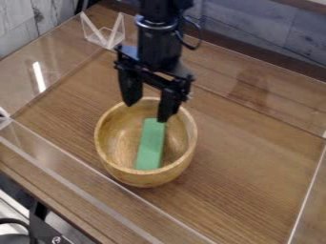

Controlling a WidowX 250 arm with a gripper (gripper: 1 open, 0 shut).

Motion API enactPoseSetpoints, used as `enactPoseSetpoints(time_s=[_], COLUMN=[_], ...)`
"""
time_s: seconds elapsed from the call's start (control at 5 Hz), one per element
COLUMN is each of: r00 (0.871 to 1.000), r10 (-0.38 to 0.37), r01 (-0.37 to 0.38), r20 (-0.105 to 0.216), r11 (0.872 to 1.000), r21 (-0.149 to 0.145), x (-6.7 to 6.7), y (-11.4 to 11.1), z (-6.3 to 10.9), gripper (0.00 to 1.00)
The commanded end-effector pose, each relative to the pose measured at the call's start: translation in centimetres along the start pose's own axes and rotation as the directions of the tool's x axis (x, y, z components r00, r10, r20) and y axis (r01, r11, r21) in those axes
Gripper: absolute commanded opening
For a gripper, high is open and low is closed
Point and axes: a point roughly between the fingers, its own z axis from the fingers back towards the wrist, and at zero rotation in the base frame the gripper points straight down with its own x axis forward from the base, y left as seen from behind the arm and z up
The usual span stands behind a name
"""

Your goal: Move green stick from inside the wooden bowl to the table next to it

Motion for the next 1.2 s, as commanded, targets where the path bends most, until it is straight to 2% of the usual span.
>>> enactPoseSetpoints(time_s=[0.0,0.6,1.0], r00=[0.999,0.997,0.994], r10=[-0.001,0.034,0.056], r01=[0.0,-0.035,-0.057], r20=[0.053,0.076,0.091], r11=[1.0,0.999,0.998], r21=[0.015,0.02,0.002], x=[-0.4,-1.2,-1.4], y=[0.6,0.4,-0.1], z=[0.2,-2.0,-2.5], gripper=[1.0,1.0,1.0])
